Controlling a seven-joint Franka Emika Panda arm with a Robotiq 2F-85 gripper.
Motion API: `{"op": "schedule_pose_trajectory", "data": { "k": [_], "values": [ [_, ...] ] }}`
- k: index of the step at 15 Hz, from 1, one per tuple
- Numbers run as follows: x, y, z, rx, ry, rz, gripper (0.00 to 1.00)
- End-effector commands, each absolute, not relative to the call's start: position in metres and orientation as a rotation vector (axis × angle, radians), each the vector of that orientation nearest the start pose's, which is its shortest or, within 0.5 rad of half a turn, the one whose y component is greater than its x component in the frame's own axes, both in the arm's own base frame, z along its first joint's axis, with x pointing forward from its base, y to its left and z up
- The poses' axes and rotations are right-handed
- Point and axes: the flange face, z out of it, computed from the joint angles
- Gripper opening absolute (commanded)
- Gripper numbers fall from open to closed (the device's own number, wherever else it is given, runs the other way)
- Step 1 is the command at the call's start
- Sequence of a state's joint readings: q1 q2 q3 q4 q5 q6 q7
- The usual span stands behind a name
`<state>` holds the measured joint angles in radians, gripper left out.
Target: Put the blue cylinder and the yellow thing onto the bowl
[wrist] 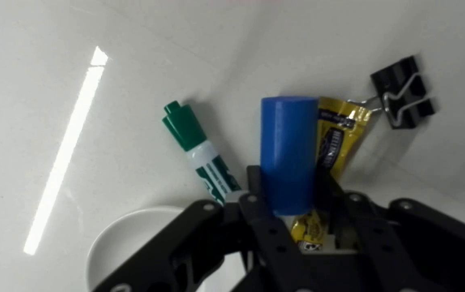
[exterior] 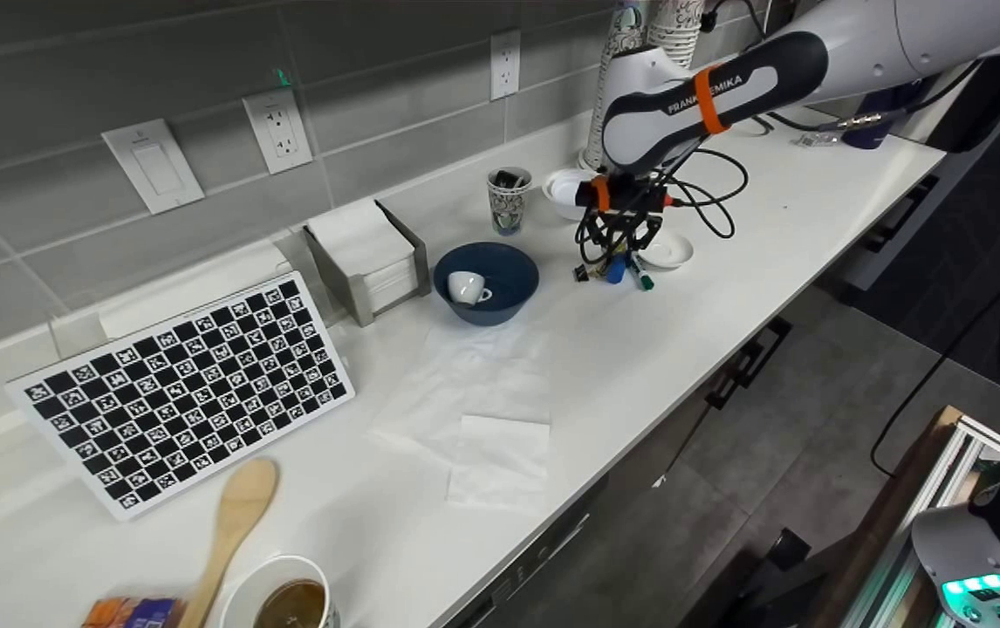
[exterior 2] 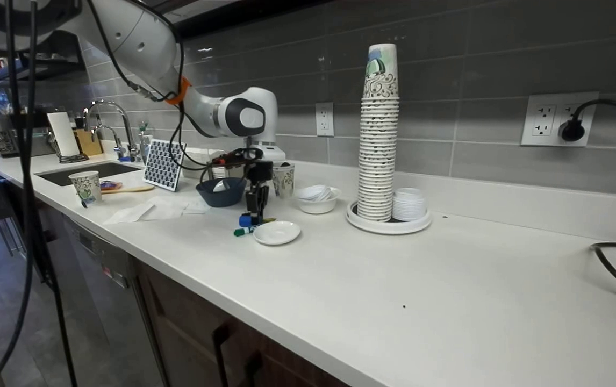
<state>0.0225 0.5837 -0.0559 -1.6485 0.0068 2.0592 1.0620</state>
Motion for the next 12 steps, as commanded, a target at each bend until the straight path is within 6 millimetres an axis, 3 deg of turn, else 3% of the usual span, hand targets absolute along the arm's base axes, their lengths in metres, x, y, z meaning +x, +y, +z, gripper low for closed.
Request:
{"op": "schedule_pose_trajectory", "data": {
  "k": [1,3,7,9,12],
  "values": [
    [0.664,-0.013,0.253,-2.764,1.705,0.247,0.09],
    [0.663,-0.012,0.260,-2.761,1.699,0.237,0.09],
    [0.658,-0.011,0.314,-2.746,1.625,0.146,0.09],
    [0.659,-0.016,0.342,-2.706,1.644,0.068,0.09],
    [0.665,-0.029,0.366,-2.665,1.750,-0.046,0.09]
  ]
}}
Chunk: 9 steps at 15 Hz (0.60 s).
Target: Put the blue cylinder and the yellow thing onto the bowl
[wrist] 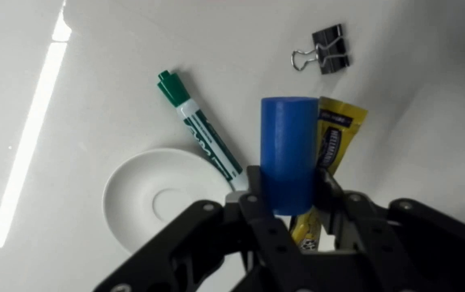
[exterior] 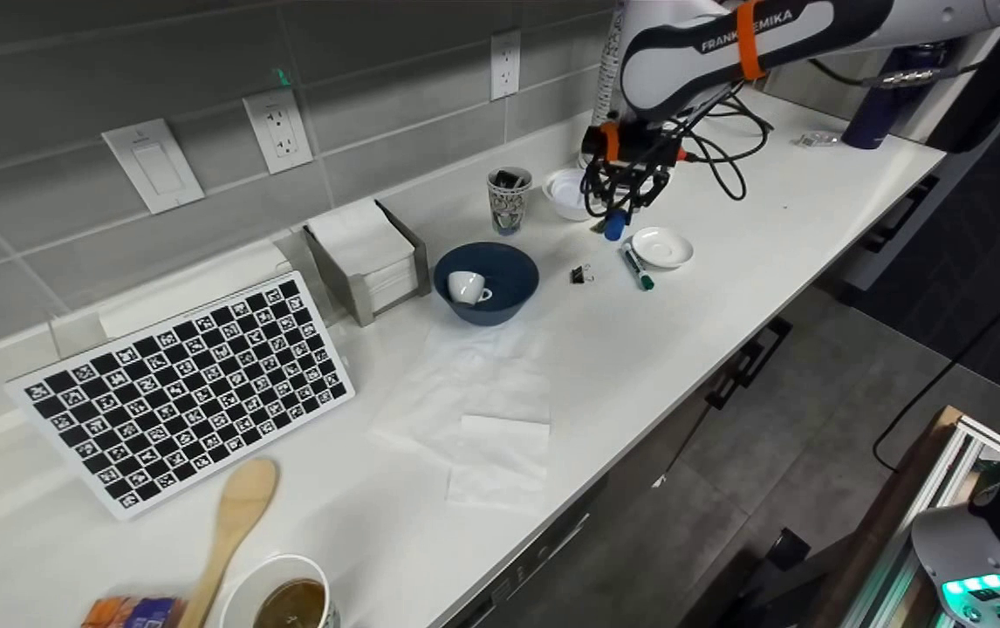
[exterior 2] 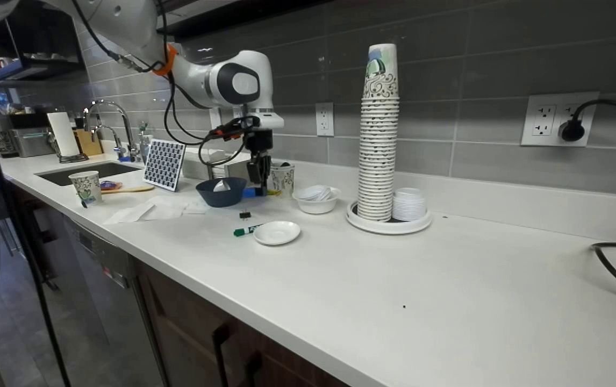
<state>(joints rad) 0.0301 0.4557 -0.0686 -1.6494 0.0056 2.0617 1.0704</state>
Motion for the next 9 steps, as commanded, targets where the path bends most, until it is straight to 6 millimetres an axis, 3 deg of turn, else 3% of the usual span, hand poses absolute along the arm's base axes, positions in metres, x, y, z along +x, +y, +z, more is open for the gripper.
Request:
{"op": "schedule_pose_trajectory", "data": {
  "k": [1,4,9],
  "values": [
    [0.667,-0.037,0.369,-2.650,1.800,-0.099,0.09],
    [0.666,-0.061,0.359,-2.678,1.951,-0.203,0.09],
    [0.653,-0.089,0.330,-2.671,2.155,-0.155,0.09]
  ]
}}
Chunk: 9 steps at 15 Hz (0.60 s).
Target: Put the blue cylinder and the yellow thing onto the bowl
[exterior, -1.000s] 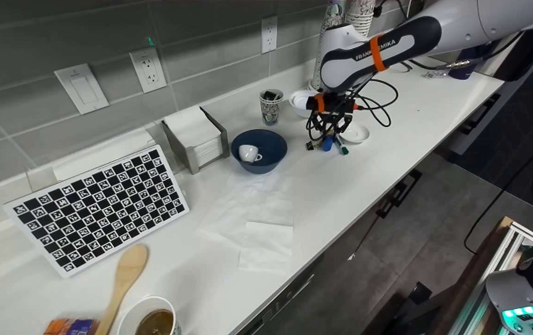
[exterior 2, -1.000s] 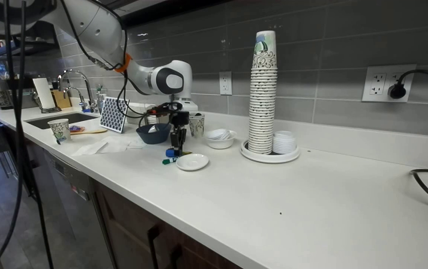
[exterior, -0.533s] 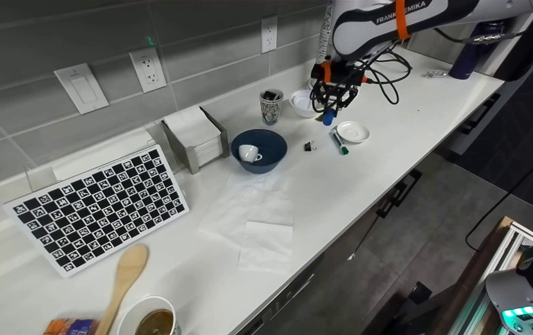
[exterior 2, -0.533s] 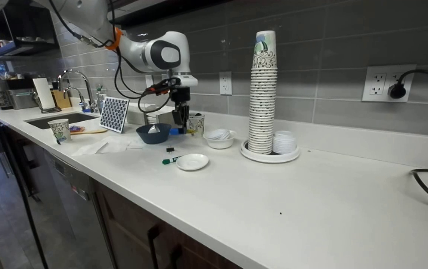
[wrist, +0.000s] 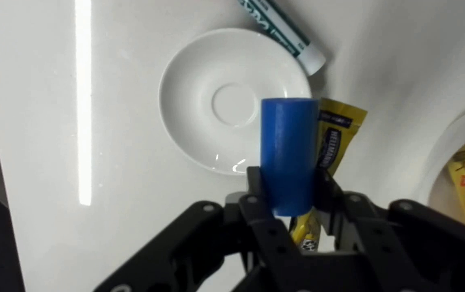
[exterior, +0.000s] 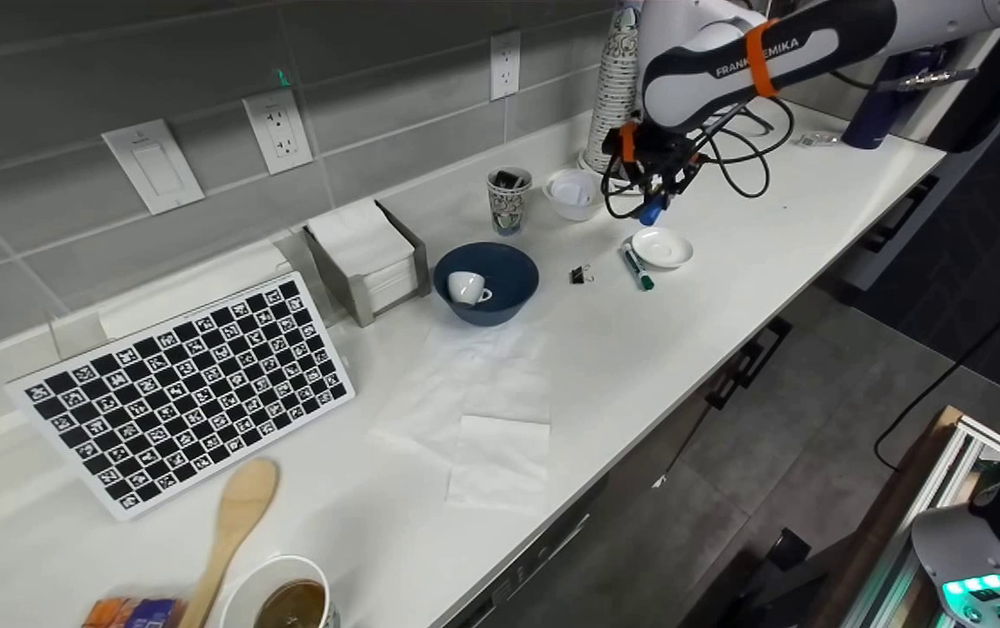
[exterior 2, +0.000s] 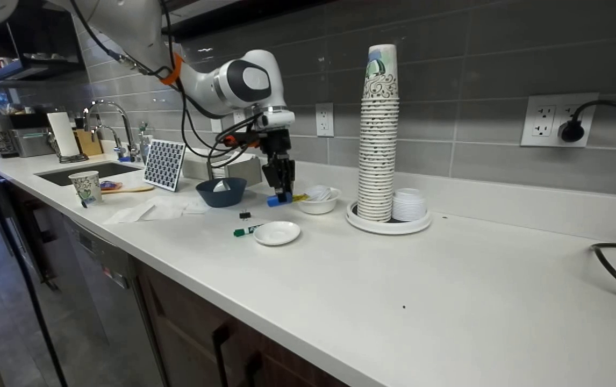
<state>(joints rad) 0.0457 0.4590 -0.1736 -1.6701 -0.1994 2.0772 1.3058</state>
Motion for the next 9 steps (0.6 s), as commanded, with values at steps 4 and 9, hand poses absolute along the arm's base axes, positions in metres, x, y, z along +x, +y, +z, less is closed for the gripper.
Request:
{"op": "schedule_pose_trajectory", "data": {
  "k": [4,9],
  "values": [
    [0.643,-0.092,0.320,-2.708,2.155,0.009,0.09],
    [0.639,-0.091,0.304,-2.707,2.142,0.173,0.09]
  ]
}}
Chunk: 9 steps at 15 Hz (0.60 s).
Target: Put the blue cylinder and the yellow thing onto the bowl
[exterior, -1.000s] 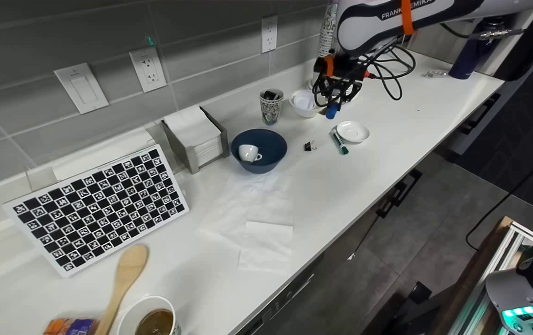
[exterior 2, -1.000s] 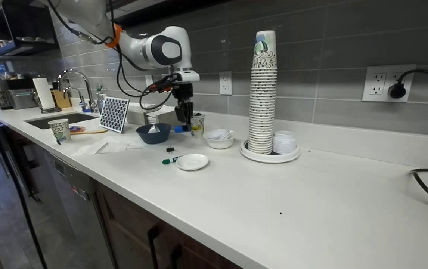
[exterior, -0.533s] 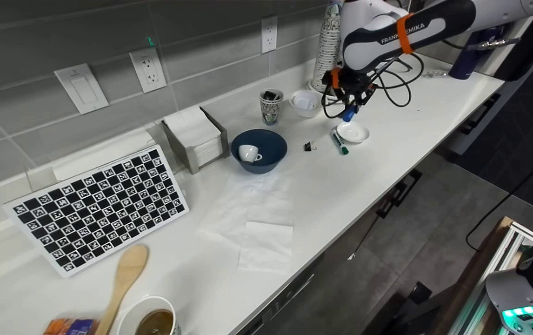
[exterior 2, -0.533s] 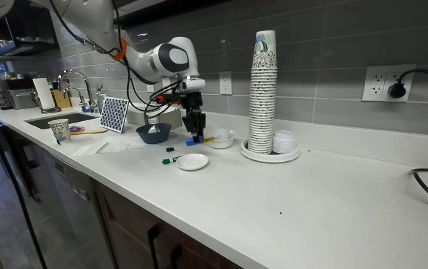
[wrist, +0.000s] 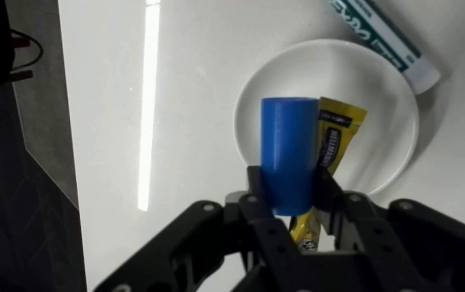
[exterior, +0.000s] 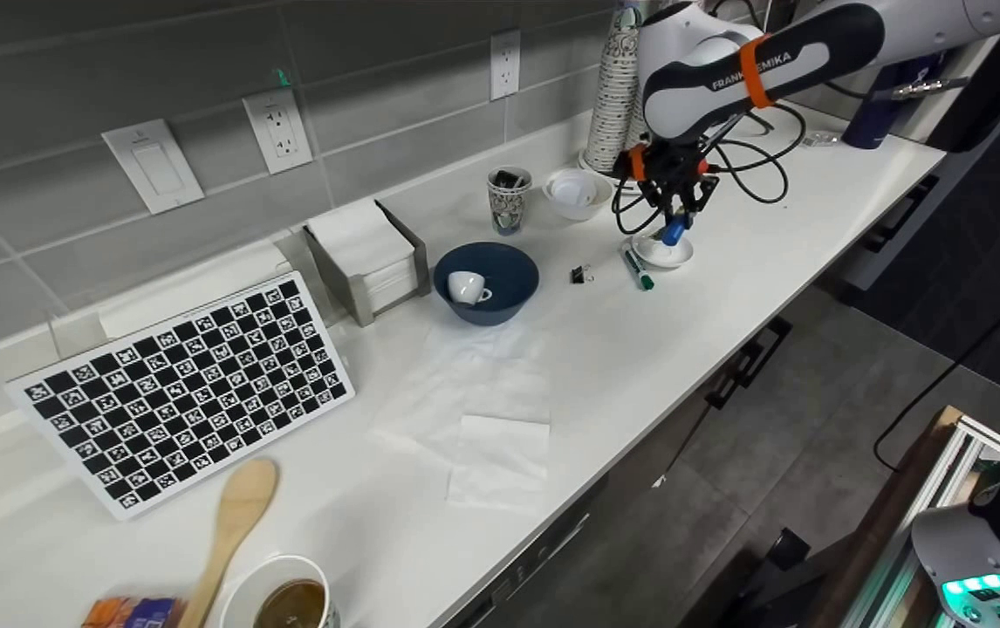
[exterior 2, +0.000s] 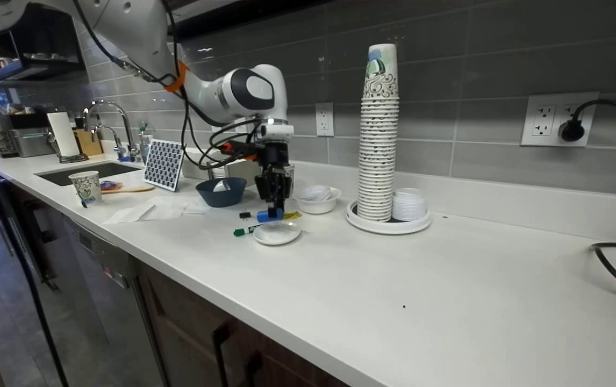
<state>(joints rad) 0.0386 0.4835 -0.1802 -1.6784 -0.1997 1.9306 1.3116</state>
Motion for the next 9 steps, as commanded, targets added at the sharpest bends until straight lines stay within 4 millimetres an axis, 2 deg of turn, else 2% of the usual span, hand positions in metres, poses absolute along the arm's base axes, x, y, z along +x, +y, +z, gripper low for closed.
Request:
{"op": "schedule_pose_trajectory", "data": {
  "k": [1,6,9],
  "values": [
    [0.640,-0.089,0.299,-2.699,2.132,0.201,0.09],
    [0.648,-0.086,0.280,-2.615,2.137,0.249,0.09],
    [0.652,-0.091,0.283,-2.576,2.147,0.263,0.09]
  ]
}}
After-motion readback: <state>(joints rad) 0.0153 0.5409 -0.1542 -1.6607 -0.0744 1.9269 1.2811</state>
